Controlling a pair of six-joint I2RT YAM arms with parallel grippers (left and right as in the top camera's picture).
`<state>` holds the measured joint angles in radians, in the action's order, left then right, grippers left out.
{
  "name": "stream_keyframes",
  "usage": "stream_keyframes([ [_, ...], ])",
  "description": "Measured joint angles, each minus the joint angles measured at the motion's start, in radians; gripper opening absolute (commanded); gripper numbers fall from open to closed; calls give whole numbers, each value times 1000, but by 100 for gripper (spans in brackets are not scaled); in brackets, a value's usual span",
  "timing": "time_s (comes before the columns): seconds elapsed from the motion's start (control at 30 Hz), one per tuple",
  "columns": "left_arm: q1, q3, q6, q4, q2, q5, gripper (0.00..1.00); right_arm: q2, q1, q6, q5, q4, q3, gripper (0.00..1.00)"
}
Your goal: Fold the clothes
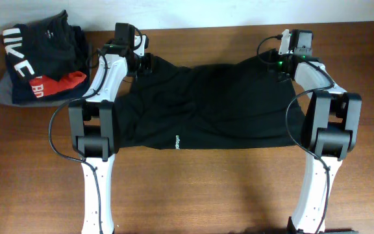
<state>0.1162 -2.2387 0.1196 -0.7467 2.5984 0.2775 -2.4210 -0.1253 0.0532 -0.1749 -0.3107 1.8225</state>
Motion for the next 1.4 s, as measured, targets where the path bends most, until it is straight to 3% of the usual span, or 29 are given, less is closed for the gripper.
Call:
stream_keyframes([
  [0.13, 0, -2, 0, -9, 0, 1, 0, 0, 0, 1, -1, -83, 34, 4],
  [0.63, 2, 1, -2, -106, -34, 2, 0, -8, -29, 3, -3, -476, 372, 4],
  [1.4, -1, 5, -47, -378, -215, 3, 0, -8, -112, 3, -3, -745, 394, 4],
])
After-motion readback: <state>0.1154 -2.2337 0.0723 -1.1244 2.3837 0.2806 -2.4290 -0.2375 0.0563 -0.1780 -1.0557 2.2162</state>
